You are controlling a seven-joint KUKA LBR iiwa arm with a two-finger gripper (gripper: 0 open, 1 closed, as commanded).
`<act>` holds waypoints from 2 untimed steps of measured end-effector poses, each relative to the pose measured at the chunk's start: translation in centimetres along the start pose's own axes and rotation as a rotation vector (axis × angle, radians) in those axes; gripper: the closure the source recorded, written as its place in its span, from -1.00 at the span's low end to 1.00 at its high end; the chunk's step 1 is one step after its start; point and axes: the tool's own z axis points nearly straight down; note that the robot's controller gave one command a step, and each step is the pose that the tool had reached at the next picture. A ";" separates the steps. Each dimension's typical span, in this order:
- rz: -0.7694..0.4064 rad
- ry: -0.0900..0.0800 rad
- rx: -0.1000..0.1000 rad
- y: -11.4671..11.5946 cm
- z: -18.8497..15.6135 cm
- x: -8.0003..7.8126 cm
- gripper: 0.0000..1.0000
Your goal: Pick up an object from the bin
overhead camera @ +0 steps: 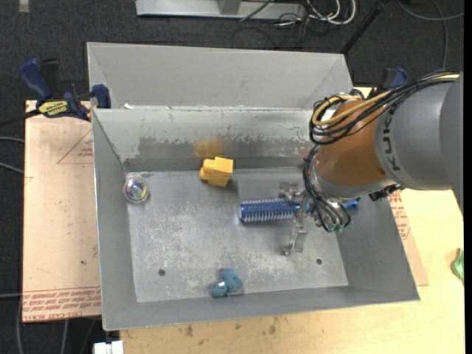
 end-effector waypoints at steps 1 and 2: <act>0.004 0.007 0.003 -0.4 -0.2 0.3 1.00; 0.030 -0.001 0.001 2.4 -12.6 1.7 1.00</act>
Offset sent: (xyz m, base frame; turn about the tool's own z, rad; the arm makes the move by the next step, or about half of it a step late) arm 0.0000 0.0000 0.0000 0.0000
